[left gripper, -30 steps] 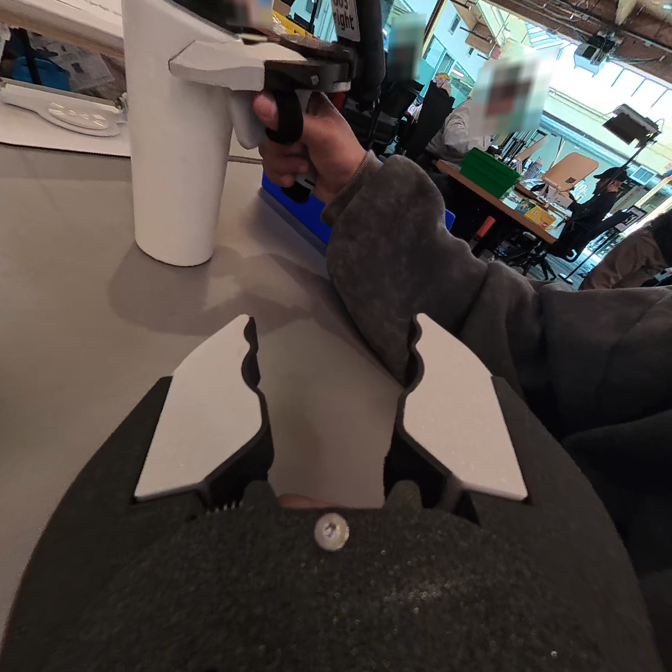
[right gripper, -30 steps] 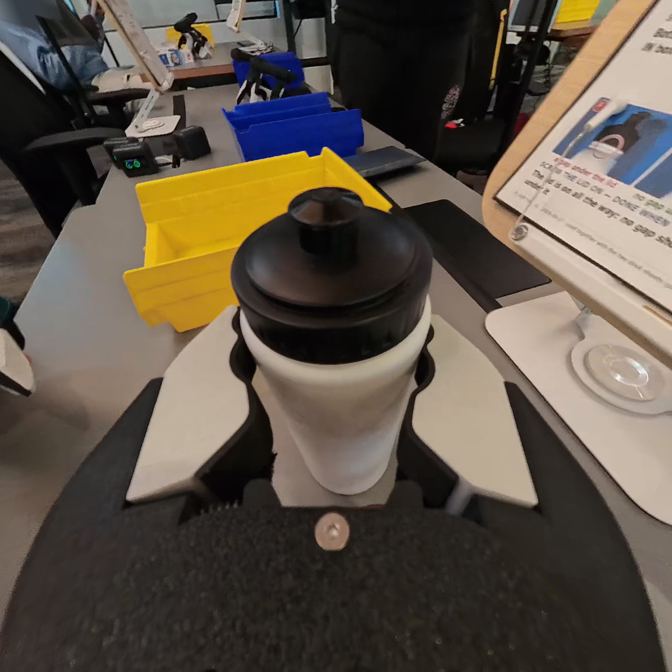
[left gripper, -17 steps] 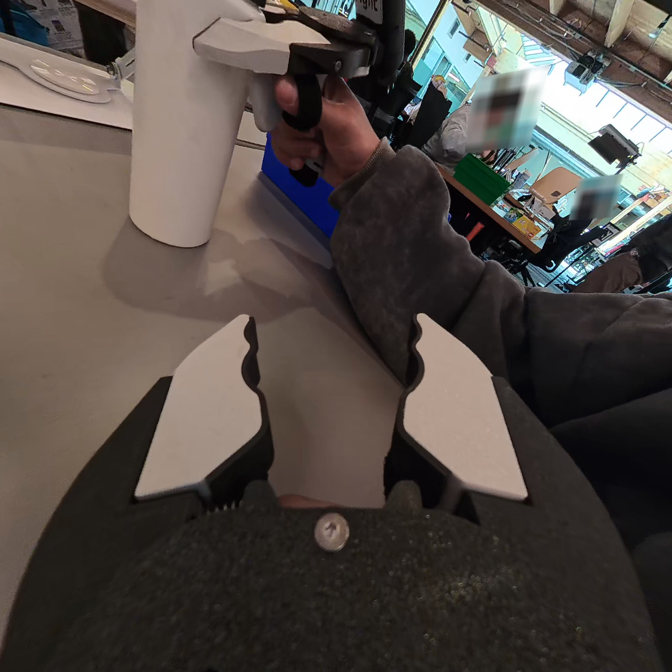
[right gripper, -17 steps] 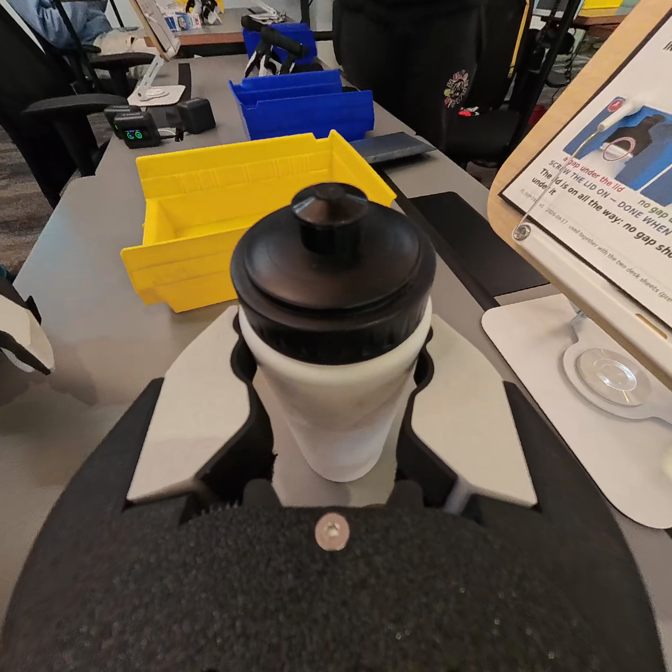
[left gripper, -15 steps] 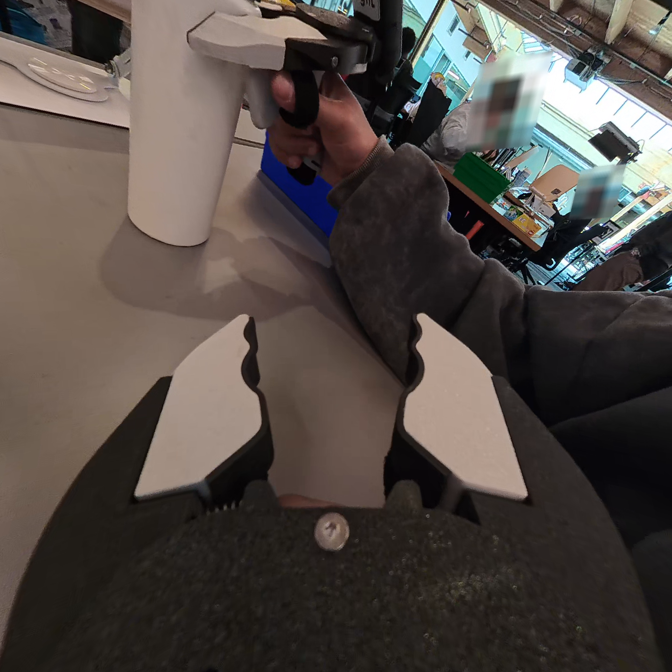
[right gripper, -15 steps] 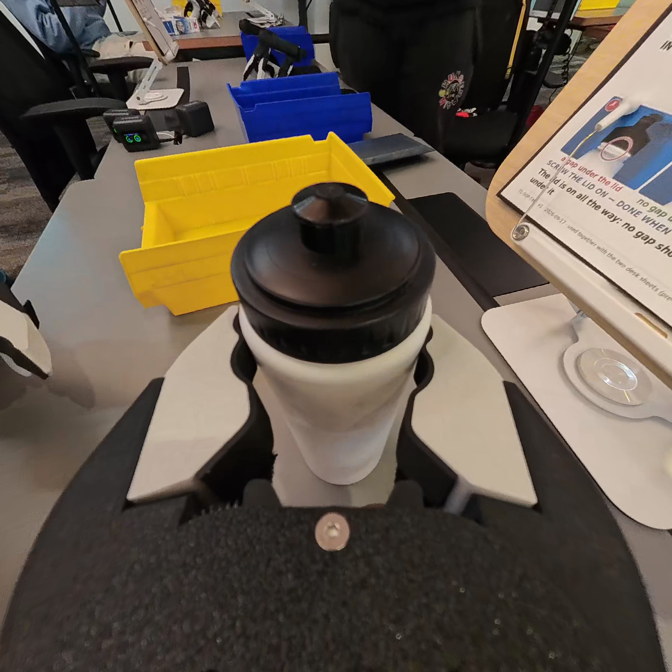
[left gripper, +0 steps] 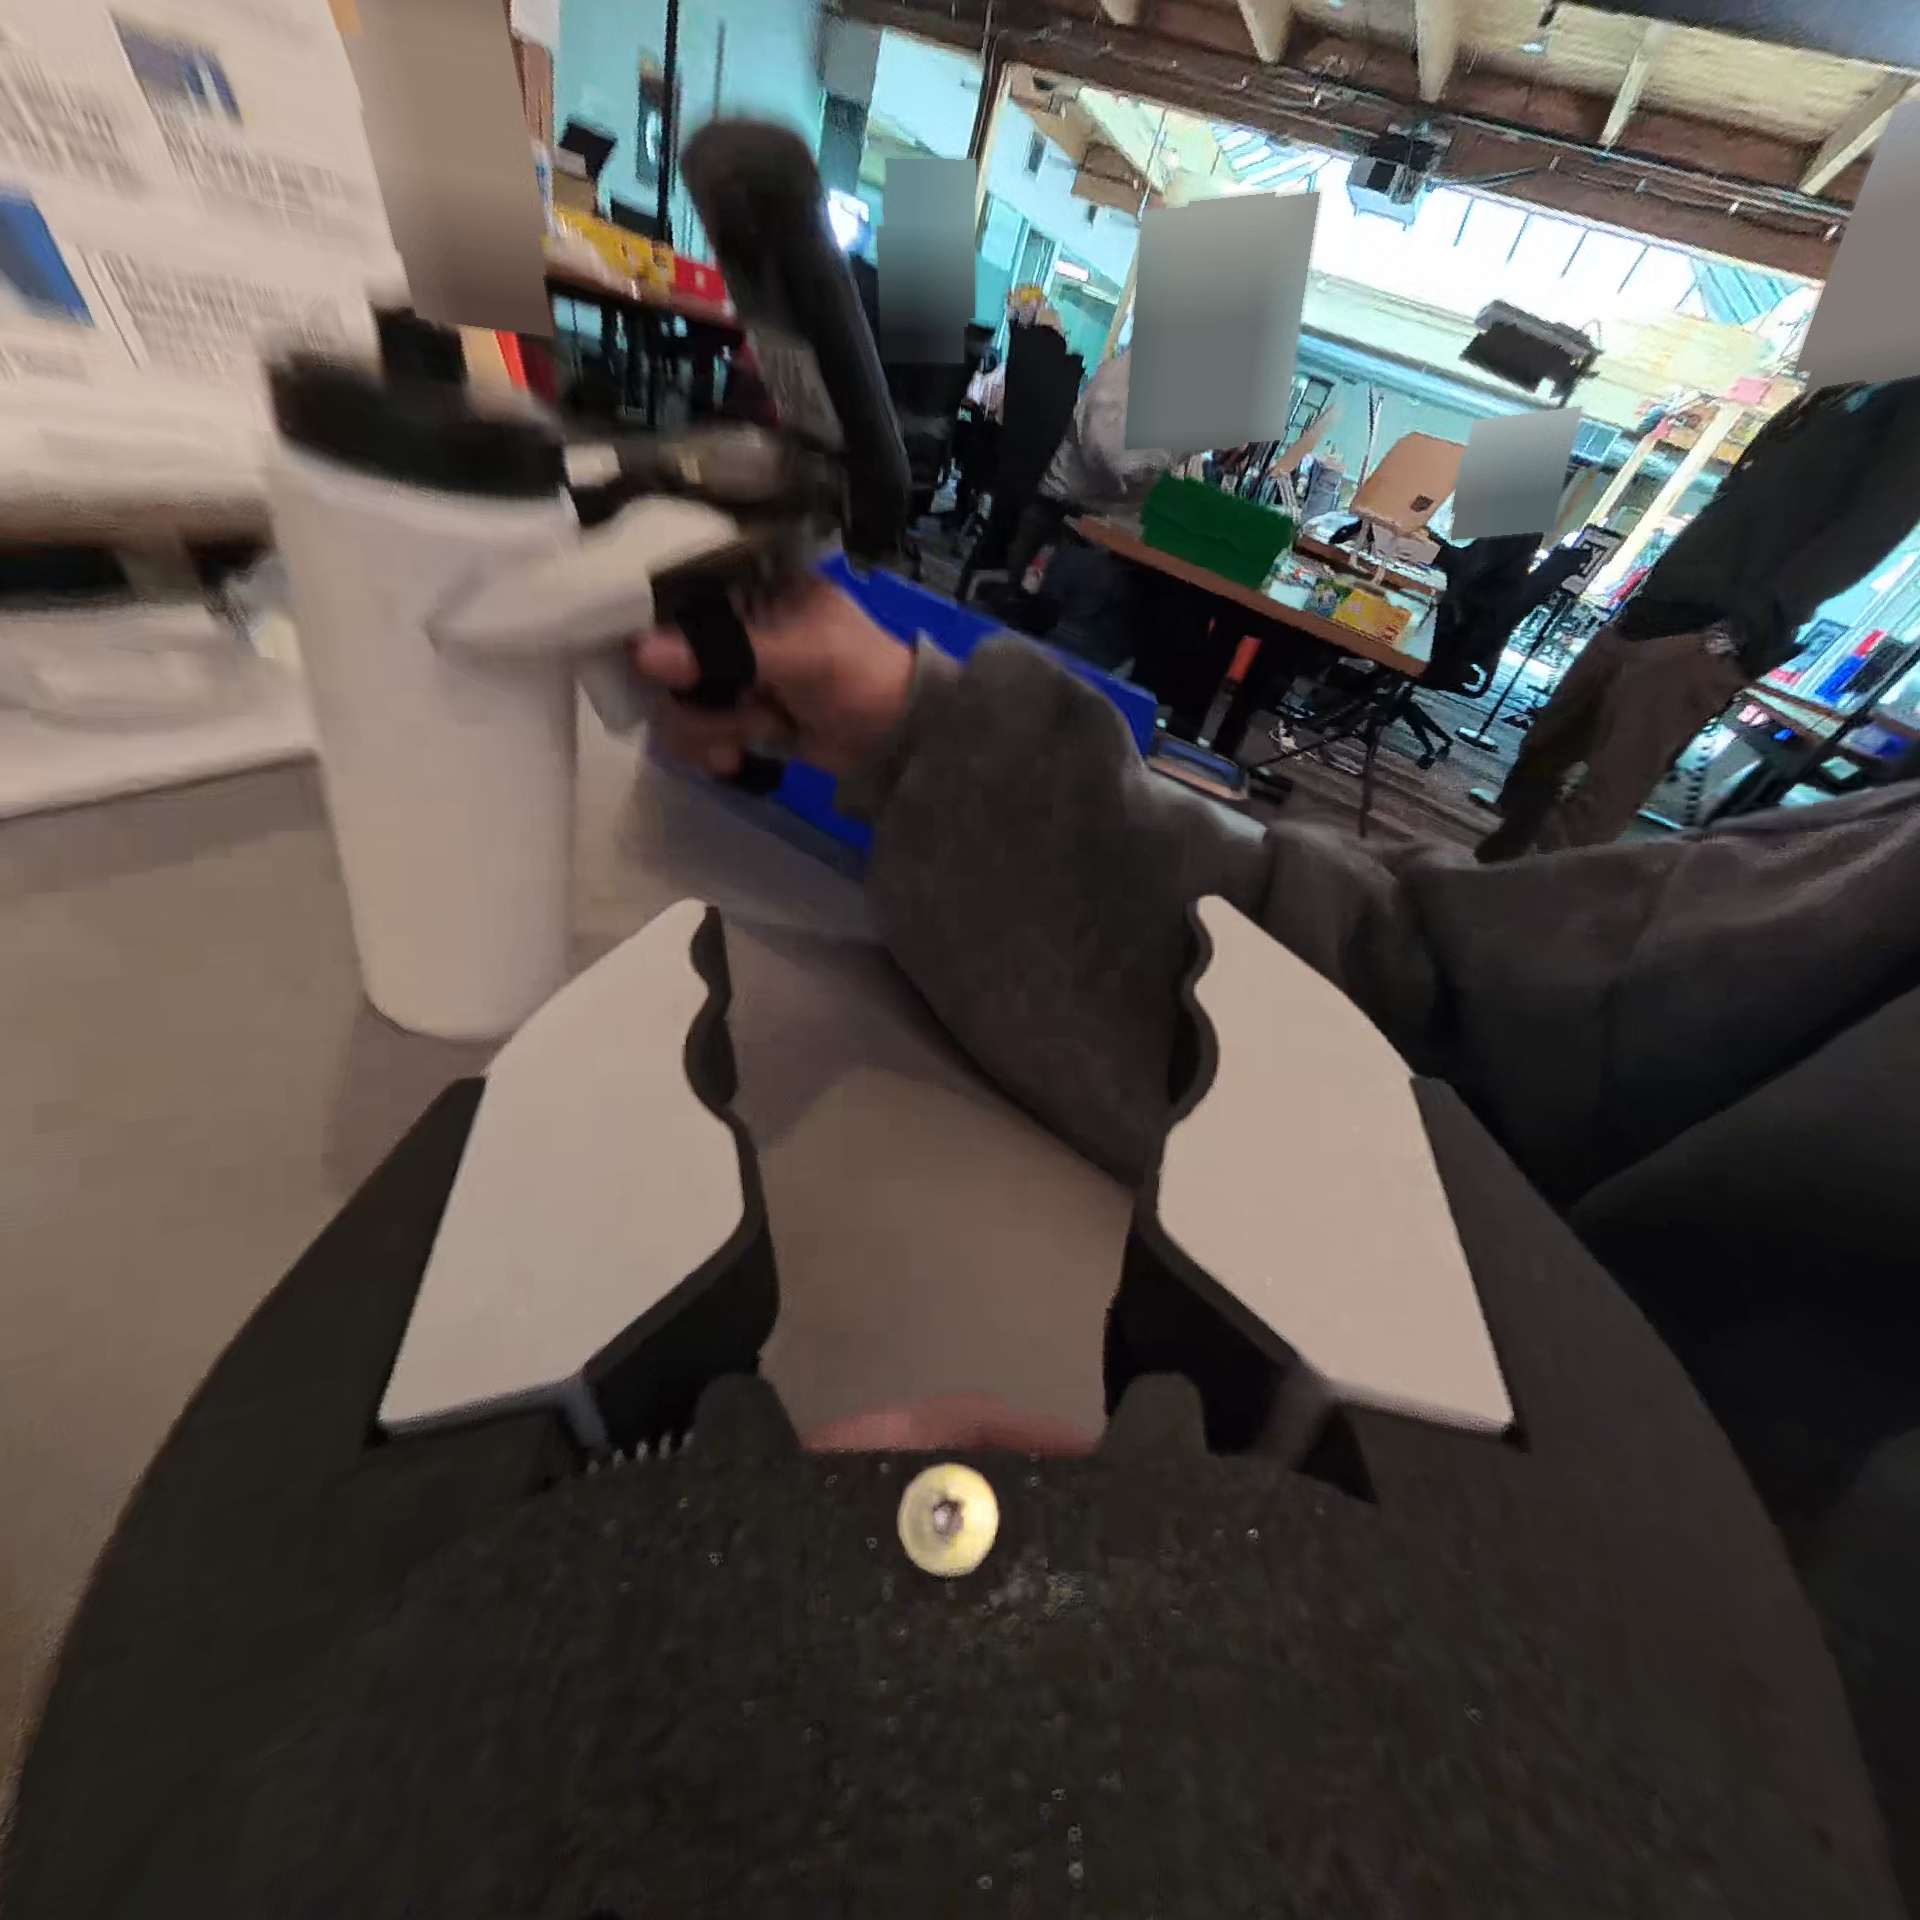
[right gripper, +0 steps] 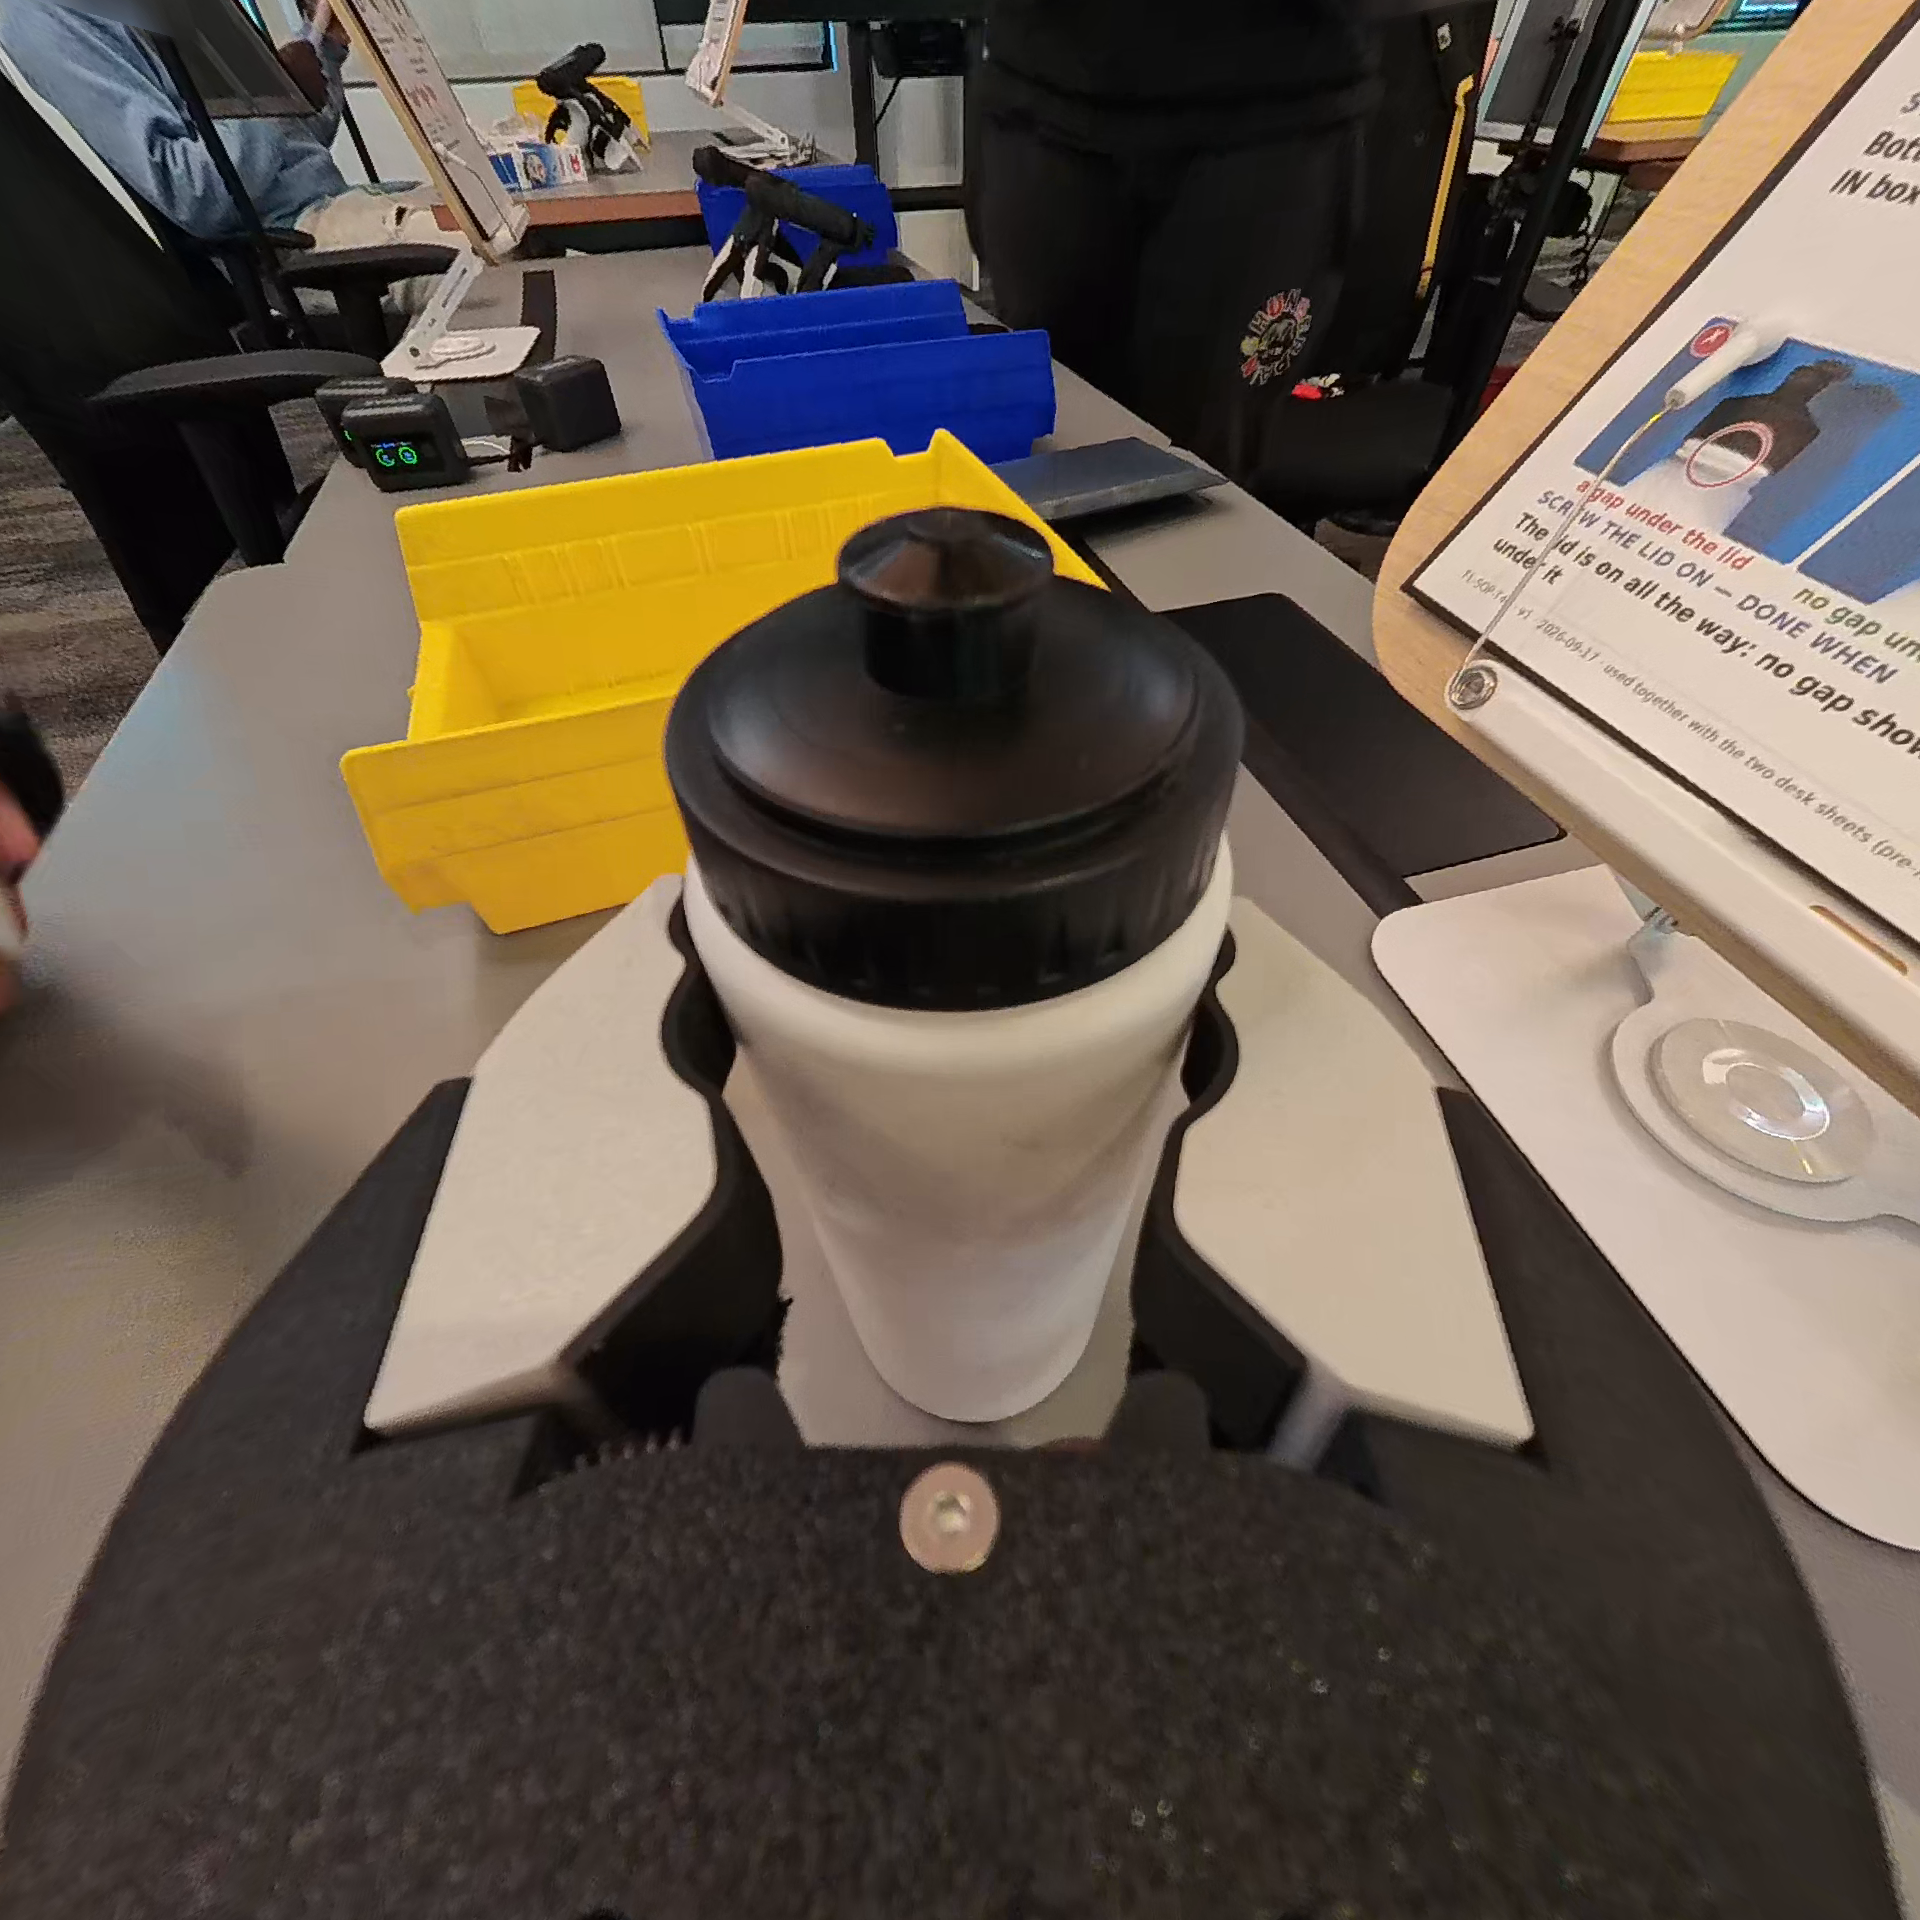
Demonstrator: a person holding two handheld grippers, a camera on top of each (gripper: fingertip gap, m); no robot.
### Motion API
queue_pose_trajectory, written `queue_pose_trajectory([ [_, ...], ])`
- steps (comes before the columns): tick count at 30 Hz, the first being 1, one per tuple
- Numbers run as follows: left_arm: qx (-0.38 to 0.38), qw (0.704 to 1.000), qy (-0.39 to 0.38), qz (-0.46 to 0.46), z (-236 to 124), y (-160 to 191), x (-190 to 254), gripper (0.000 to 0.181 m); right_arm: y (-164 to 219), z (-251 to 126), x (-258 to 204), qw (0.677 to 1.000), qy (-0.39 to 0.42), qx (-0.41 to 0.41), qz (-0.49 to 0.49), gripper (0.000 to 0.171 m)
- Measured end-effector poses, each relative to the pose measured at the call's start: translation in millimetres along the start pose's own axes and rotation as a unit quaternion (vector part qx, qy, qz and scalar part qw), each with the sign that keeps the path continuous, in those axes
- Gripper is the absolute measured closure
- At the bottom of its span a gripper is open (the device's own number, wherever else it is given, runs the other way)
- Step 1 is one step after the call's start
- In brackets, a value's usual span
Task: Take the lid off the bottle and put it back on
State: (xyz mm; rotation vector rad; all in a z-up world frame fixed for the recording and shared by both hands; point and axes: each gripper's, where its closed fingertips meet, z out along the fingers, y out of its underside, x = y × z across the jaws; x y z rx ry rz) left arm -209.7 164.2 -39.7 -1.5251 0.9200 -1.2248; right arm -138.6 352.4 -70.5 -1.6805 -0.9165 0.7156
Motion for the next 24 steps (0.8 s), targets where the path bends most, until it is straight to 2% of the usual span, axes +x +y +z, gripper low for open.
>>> queue_pose_trajectory([
  [3, 0.017, 0.998, 0.010, 0.059, 11, -49, -20, 0.097, 0, 0, 0, 1.000, 0.001, -0.001, 0.001, 0.084],
  [6, 0.000, 0.995, -0.002, 0.097, 37, -76, -57, 0.095, 0, 0, 0, 1.000, 0.003, 0.000, 0.001, 0.084],
  [11, -0.100, 0.990, 0.003, 0.101, 95, -71, -113, 0.090, 0, 0, 0, 1.000, 0.003, 0.001, 0.000, 0.084],
  [14, -0.114, 0.991, 0.013, 0.064, 121, -74, -132, 0.090, 0, 0, 0, 1.000, 0.003, 0.003, 0.001, 0.084],
  [16, -0.119, 0.991, 0.026, 0.048, 131, -76, -133, 0.091, 0, 0, 0, 1.000, 0.003, 0.003, 0.001, 0.084],
  [22, -0.182, 0.976, 0.017, 0.122, 141, -62, -139, 0.094, 0, 0, 0, 1.000, 0.003, 0.003, 0.001, 0.084],
  [24, -0.208, 0.970, 0.029, 0.124, 140, -56, -140, 0.106, 0, 0, 0, 1.000, 0.003, 0.003, 0.001, 0.084],
])
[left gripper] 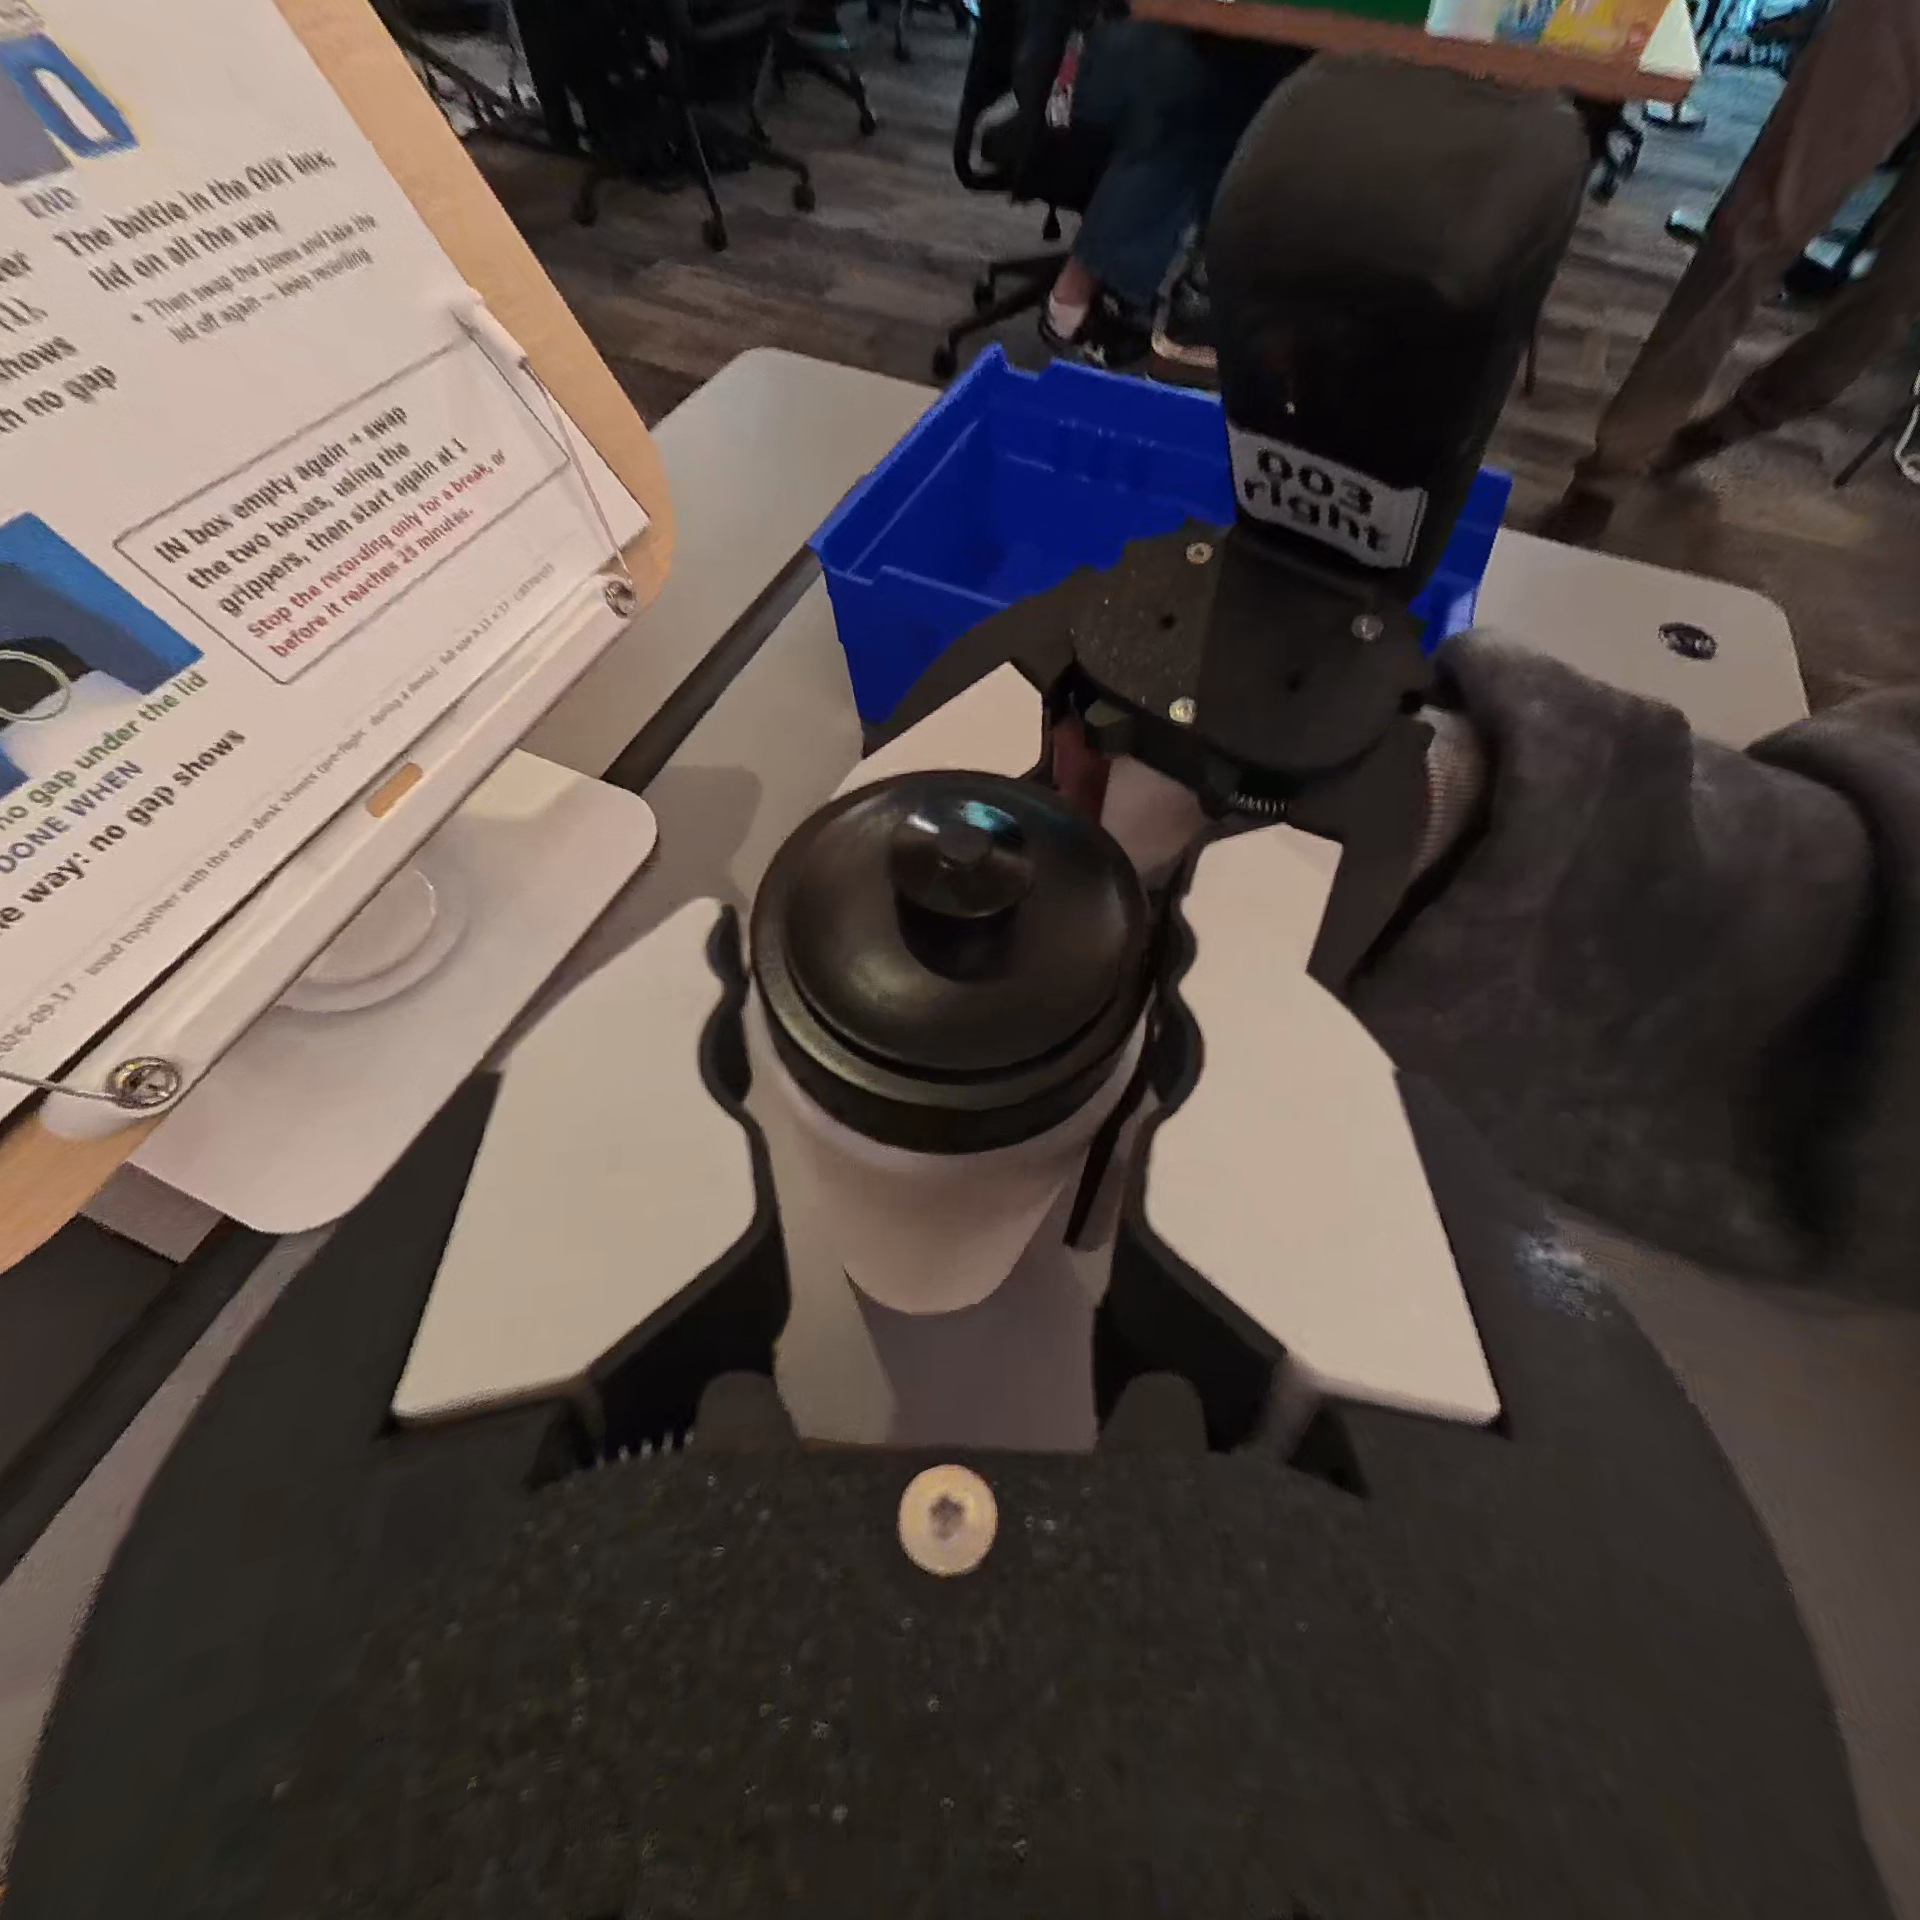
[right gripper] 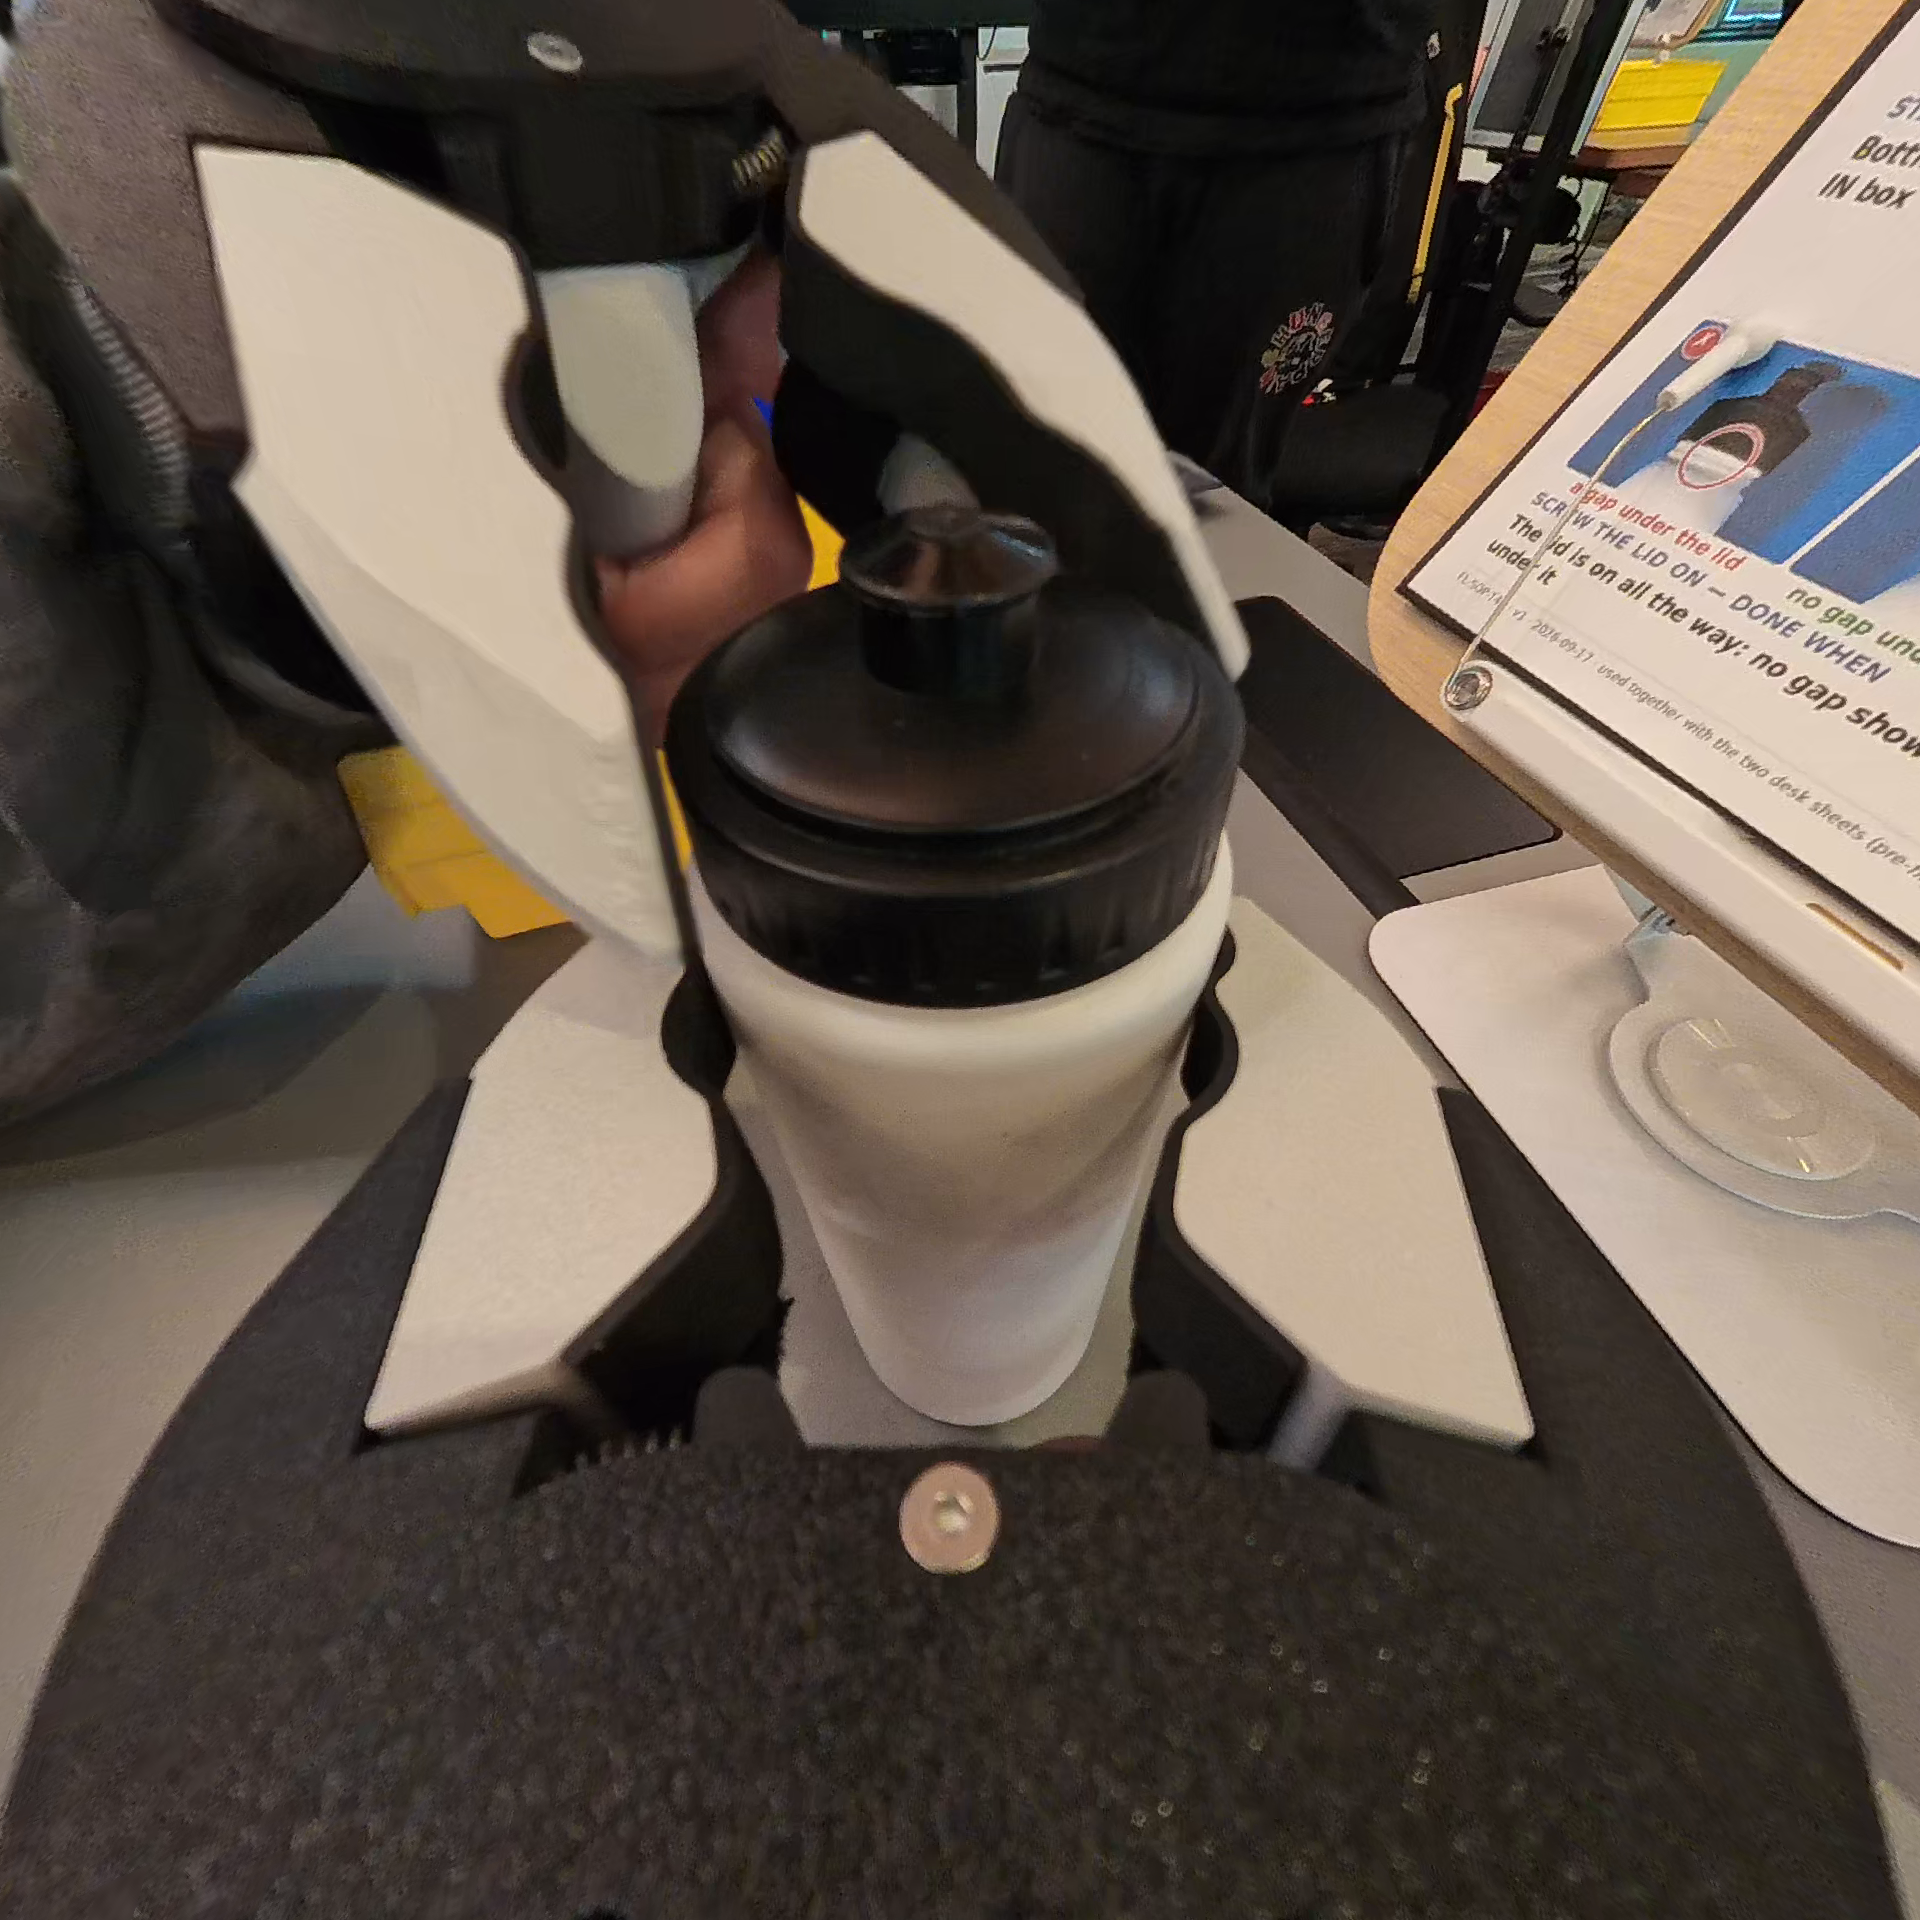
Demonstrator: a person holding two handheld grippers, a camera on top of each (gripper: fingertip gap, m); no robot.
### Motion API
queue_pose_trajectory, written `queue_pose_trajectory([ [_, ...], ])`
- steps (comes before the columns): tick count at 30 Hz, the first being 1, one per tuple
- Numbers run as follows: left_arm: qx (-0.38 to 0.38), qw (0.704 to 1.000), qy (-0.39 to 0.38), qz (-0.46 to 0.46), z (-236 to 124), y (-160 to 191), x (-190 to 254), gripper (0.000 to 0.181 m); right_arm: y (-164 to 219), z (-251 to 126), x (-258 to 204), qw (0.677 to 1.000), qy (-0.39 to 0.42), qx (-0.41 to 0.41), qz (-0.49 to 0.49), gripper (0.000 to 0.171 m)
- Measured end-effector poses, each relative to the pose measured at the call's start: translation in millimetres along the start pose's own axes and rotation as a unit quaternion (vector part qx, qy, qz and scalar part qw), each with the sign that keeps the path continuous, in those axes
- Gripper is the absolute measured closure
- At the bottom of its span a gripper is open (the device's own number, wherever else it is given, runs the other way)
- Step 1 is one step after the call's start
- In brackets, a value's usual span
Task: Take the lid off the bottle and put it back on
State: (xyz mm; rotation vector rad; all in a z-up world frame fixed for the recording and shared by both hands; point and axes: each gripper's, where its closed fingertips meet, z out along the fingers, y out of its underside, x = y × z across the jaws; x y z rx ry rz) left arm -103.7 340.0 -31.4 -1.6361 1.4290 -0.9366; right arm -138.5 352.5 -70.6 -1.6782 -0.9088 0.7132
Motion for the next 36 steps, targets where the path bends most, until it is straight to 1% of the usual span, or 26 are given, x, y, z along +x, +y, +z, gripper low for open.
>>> queue_pose_trajectory([
  [4, -0.009, 1.000, 0.001, -0.005, 0, 2, 0, 0.108, 0, 0, 1, 1.000, 0.002, -0.001, 0.003, 0.084],
  [9, -0.010, 0.998, -0.046, -0.031, -2, 4, 0, 0.109, 0, 0, -1, 1.000, 0.000, 0.000, -0.004, 0.084],
  [14, 0.020, 0.990, -0.121, -0.075, -2, 3, -4, 0.109, 1, 1, 1, 1.000, 0.009, -0.004, 0.000, 0.084],
  [19, 0.029, 0.961, -0.237, -0.136, -3, 3, -11, 0.109, 0, 4, 5, 0.999, 0.037, -0.003, 0.006, 0.084],
  [21, 0.024, 0.954, -0.261, -0.145, -3, 3, -9, 0.109, 0, 3, 4, 1.000, 0.027, 0.002, 0.000, 0.084],
  [22, 0.022, 0.955, -0.261, -0.139, -3, 2, -8, 0.109, 0, 2, 3, 1.000, 0.023, 0.003, -0.003, 0.084],
  [24, 0.025, 0.967, -0.220, -0.129, -3, 2, -7, 0.109, 0, 2, 4, 1.000, 0.023, -0.001, -0.003, 0.084],
  [27, 0.056, 0.989, -0.076, -0.113, -17, -12, 3, 0.107, 0, 2, 3, 1.000, 0.018, 0.003, -0.002, 0.084],
  [29, 0.060, 0.996, 0.023, -0.062, -32, -18, 10, 0.099, 0, 2, 3, 1.000, 0.015, 0.003, -0.002, 0.084],
  [30, 0.051, 0.997, 0.051, -0.037, -37, -17, 7, 0.097, 0, 1, 3, 1.000, 0.014, 0.003, -0.003, 0.084],
  [32, 0.021, 0.992, 0.127, 0.001, -44, -11, 8, 0.076, 0, 1, 2, 1.000, 0.009, 0.006, -0.004, 0.084],
  [34, -0.021, 0.978, 0.208, 0.015, -47, -5, 12, 0.076, 0, 1, 1, 1.000, 0.007, 0.009, -0.004, 0.084],
  [36, -0.050, 0.964, 0.261, 0.021, -44, -4, 8, 0.076, 0, 1, 2, 1.000, 0.006, 0.012, -0.002, 0.084],
])
